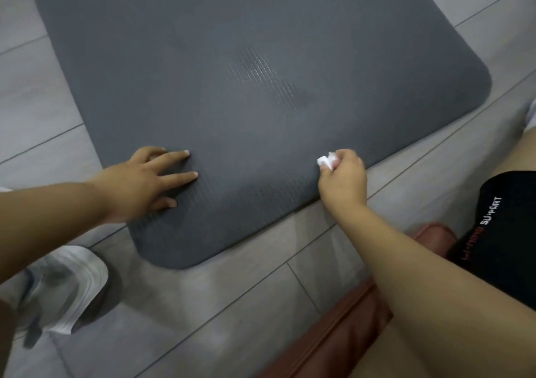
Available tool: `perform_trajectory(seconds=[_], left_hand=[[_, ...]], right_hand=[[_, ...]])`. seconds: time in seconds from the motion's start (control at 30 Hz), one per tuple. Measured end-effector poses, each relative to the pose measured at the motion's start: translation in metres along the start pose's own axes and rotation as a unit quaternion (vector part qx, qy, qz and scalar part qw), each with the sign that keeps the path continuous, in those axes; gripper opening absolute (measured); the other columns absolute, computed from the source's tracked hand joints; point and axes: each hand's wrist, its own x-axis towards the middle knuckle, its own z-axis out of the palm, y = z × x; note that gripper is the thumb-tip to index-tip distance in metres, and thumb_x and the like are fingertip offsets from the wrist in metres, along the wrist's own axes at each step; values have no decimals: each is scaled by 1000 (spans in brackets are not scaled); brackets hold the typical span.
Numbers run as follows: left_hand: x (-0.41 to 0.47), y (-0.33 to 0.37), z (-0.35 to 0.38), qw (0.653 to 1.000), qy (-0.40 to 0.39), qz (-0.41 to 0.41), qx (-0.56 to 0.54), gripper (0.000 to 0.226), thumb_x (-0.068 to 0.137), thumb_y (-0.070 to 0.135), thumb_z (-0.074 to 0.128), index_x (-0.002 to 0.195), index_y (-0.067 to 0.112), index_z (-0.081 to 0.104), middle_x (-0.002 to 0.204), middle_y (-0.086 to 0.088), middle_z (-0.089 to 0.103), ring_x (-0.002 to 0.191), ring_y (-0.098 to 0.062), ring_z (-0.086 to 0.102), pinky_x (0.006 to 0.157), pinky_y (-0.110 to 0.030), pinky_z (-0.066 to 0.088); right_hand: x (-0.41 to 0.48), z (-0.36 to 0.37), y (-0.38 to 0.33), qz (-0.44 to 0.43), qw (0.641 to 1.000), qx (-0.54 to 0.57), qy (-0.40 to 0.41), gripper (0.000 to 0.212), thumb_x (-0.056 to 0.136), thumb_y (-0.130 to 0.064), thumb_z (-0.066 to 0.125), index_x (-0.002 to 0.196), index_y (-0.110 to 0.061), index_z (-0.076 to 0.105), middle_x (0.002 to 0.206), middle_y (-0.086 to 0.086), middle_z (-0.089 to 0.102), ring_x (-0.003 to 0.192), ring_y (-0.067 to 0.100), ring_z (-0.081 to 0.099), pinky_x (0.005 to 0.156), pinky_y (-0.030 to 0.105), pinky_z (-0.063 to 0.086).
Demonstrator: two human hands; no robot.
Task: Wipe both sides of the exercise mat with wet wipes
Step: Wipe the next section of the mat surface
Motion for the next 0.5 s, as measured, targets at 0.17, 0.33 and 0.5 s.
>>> perform_trajectory(seconds=[0.17, 0.33, 0.5], left_hand=[[-9, -1, 10, 990, -88, -108, -23, 83, 72, 70, 18, 137, 33, -19, 156, 2, -15, 143, -35, -3, 118, -43, 12], [-11, 17, 6, 985, -124, -115, 37, 72, 92, 60, 25, 144, 36, -19, 154, -1, -25, 142, -39, -10, 116, -39, -1], [-15, 43, 9, 989, -108, -89, 57, 66, 89, 63, 12, 144, 41, -17, 155, -2, -22, 141, -44, -6, 118, -44, 9]], right_hand=[[-98, 39, -39, -271, 943, 7, -192, 15, 87, -11, 53, 96, -6, 64, 93, 16, 52, 74, 34, 55, 67, 35, 44], [-123, 35, -51, -400, 850, -96, -328, 23, 92, -37, 48, 84, -16, 46, 83, 2, 53, 78, 26, 51, 67, 37, 37], [-58, 8, -10, -220, 966, -90, -102, 12, 88, -11, 55, 95, -11, 65, 98, 12, 52, 80, 31, 57, 75, 41, 49]])
